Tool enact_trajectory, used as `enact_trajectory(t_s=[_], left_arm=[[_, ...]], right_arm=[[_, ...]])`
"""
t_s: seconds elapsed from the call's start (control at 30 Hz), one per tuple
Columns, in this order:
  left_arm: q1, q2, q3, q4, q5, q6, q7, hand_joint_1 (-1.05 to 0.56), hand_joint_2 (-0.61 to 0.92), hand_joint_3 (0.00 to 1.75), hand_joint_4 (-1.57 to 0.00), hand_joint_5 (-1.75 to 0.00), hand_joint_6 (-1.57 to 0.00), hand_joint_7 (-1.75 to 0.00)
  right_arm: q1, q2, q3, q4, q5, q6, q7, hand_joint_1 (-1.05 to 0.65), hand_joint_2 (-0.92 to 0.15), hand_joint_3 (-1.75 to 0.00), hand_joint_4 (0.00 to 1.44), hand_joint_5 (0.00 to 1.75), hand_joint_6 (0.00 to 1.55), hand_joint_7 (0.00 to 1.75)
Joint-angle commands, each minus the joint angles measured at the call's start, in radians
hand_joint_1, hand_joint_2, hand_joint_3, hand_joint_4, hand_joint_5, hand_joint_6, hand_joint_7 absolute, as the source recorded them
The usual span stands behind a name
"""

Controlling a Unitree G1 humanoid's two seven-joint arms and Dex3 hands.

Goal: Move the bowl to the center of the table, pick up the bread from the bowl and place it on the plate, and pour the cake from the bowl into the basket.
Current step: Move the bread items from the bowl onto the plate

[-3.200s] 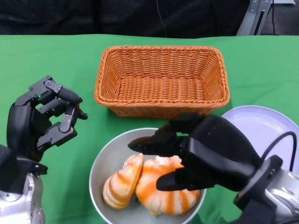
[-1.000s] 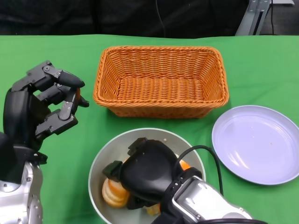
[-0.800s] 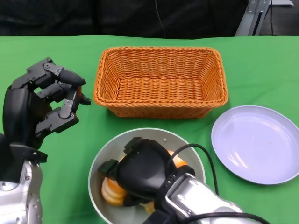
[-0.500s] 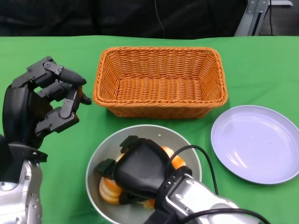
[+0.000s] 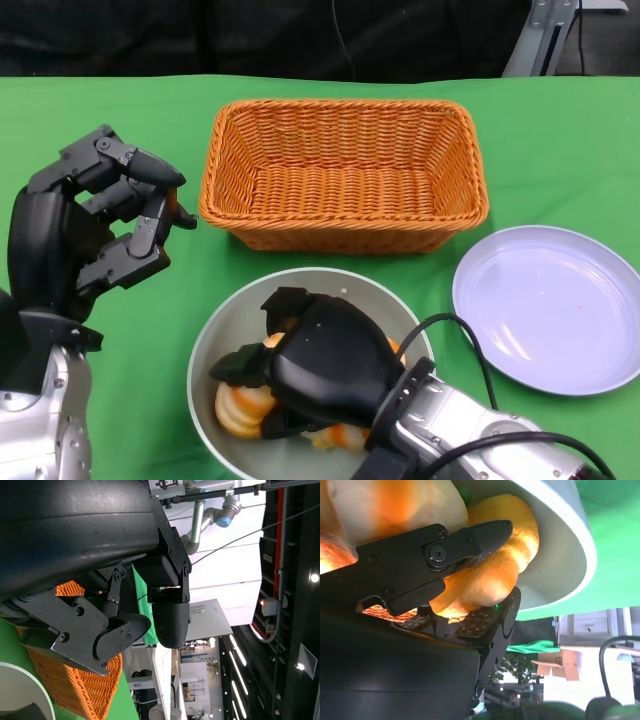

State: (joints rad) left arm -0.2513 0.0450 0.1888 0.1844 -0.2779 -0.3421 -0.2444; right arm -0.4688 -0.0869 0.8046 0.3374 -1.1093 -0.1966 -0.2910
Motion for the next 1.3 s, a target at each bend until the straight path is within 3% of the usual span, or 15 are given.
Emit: enact_trajectory(t_s=[0.03, 0.17, 0.2, 0.3, 0.4, 0.57, 0.7, 0.8, 1.07, 1.3], left_arm=[[-0.002, 0.014, 0.008, 0.011, -0.003, -0.019, -0.008, -0.05, 0.66, 0.93, -0.77, -1.46, -0.84, -1.16], [-0.005, 0.014, 0.015, 0.022, -0.011, -0.025, -0.010, -0.05, 0.66, 0.94, -0.77, -1.46, -0.83, -1.17], [-0.006, 0.014, 0.017, 0.022, -0.009, -0.026, -0.006, -0.06, 0.65, 0.93, -0.77, -1.46, -0.84, -1.17], [-0.007, 0.017, 0.024, 0.027, -0.005, -0.031, -0.004, -0.06, 0.64, 0.94, -0.78, -1.46, -0.85, -1.15], [-0.009, 0.021, 0.032, 0.033, -0.007, -0.030, -0.005, -0.08, 0.63, 0.95, -0.78, -1.45, -0.85, -1.14], [-0.010, 0.028, 0.037, 0.052, 0.013, -0.039, 0.006, -0.09, 0.61, 0.96, -0.78, -1.43, -0.85, -1.12], [-0.015, 0.031, 0.038, 0.074, 0.013, -0.057, -0.002, -0.09, 0.61, 0.96, -0.77, -1.43, -0.85, -1.12], [-0.016, 0.032, 0.037, 0.082, 0.011, -0.062, -0.001, -0.08, 0.60, 0.98, -0.77, -1.44, -0.85, -1.13], [-0.012, 0.035, 0.033, 0.102, 0.026, -0.074, 0.002, -0.08, 0.59, 0.99, -0.76, -1.47, -0.83, -1.15], [-0.011, 0.033, 0.034, 0.112, 0.030, -0.083, 0.000, -0.08, 0.59, 1.01, -0.74, -1.48, -0.83, -1.18]], right_arm=[[0.010, -0.036, -0.008, -0.017, -0.005, 0.014, 0.020, -0.40, -0.90, 0.00, 0.88, 0.97, 1.06, 0.01], [0.023, -0.055, -0.044, -0.094, 0.033, -0.002, 0.034, -0.43, -0.92, -0.02, 0.98, 0.61, 1.08, 0.01], [0.027, -0.058, -0.053, -0.108, 0.041, -0.009, 0.021, -0.42, -0.92, -0.03, 0.98, 0.71, 1.12, 0.03], [0.046, -0.067, -0.090, -0.144, 0.091, -0.049, 0.005, -0.37, -0.92, -0.05, 0.79, 1.31, 1.17, 0.06], [0.068, -0.084, -0.133, -0.205, 0.154, -0.075, 0.044, -0.31, -0.92, -0.10, 0.70, 1.47, 1.17, 0.09], [0.092, -0.090, -0.204, -0.308, 0.248, -0.084, 0.114, -0.31, -0.92, -0.13, 0.67, 1.54, 1.17, 0.15], [0.113, -0.084, -0.243, -0.370, 0.290, -0.075, 0.158, -0.33, -0.92, -0.15, 0.74, 1.30, 1.08, 0.24], [0.131, -0.079, -0.273, -0.406, 0.311, -0.068, 0.172, -0.32, -0.92, -0.14, 0.78, 1.26, 1.07, 0.27], [0.145, -0.062, -0.369, -0.447, 0.372, -0.075, 0.143, -0.26, -0.91, -0.08, 0.79, 1.37, 1.07, 0.36], [0.158, -0.079, -0.446, -0.470, 0.398, -0.069, 0.134, -0.25, -0.89, -0.07, 0.79, 1.41, 1.05, 0.44]])
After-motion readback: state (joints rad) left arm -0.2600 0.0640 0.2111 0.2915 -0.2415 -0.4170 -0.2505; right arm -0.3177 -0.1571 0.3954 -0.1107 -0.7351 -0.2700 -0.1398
